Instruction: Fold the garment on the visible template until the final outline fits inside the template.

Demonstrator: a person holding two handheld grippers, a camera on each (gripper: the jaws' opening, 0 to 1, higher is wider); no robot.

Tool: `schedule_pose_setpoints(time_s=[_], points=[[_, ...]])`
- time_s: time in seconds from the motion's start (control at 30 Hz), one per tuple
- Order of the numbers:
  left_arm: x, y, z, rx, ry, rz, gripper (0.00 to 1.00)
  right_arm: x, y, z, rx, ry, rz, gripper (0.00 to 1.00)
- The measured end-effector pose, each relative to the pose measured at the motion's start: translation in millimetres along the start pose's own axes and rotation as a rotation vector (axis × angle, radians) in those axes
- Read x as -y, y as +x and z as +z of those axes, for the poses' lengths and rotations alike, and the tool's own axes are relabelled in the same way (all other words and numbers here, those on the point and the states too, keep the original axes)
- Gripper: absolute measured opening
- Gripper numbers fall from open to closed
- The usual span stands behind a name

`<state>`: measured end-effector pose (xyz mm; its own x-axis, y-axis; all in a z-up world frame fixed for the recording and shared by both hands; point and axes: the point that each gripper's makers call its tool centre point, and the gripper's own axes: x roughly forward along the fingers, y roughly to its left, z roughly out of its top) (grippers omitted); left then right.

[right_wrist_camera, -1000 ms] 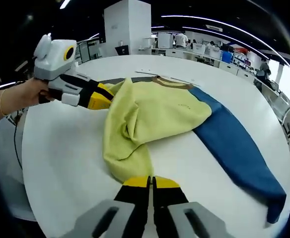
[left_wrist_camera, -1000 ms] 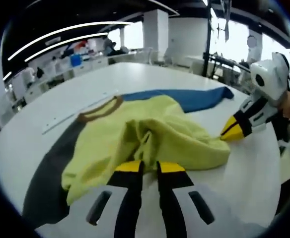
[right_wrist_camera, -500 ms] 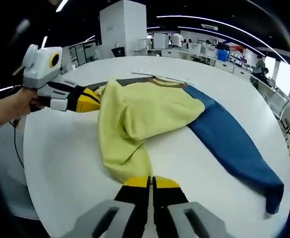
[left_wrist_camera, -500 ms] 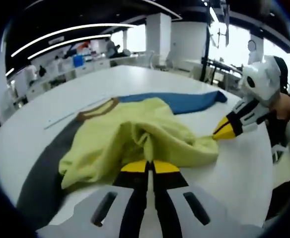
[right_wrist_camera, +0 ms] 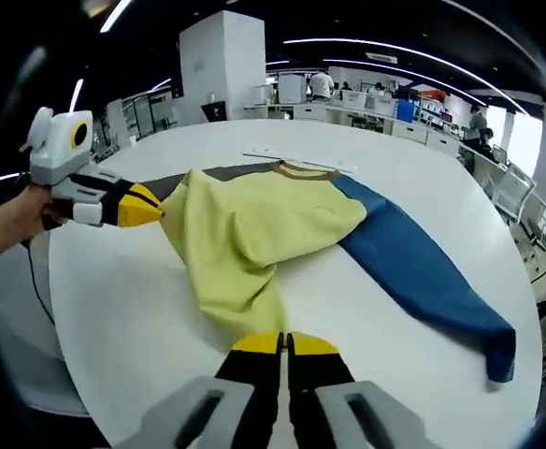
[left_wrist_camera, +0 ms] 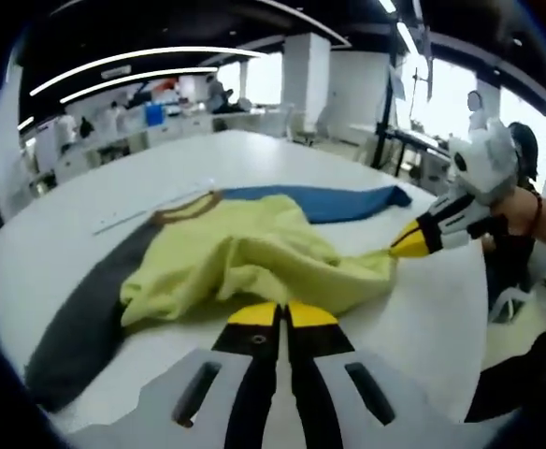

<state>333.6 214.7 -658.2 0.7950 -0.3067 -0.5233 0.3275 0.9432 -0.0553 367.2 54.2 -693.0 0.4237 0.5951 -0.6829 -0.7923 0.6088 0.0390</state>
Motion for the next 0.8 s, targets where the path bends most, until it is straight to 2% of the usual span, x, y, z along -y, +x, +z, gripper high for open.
schedule_pose_setpoints(time_s=[0.13, 0.33, 0.67, 0.8], points=[[1.5, -9, 1.5, 0.003, -0.007, 0.011, 0.0, 0, -8, 2.1, 0.012, 0.0, -0.01, 0.0], [-2.1, -23, 11.6, 0.043, -0.043, 0.032, 0.0, 2, -23, 12.9, 0.048, 0.014, -0.027, 0.0], [-16.2, -39, 36.2, 0.104, -0.046, 0.075, 0.0, -3, -40, 55.2, 0.149, -0.022, -0.039, 0.0], [-22.5, -45, 47.5, 0.123, -0.043, 0.086, 0.0, -4, -43, 65.6, 0.167, -0.038, -0.042, 0.0]])
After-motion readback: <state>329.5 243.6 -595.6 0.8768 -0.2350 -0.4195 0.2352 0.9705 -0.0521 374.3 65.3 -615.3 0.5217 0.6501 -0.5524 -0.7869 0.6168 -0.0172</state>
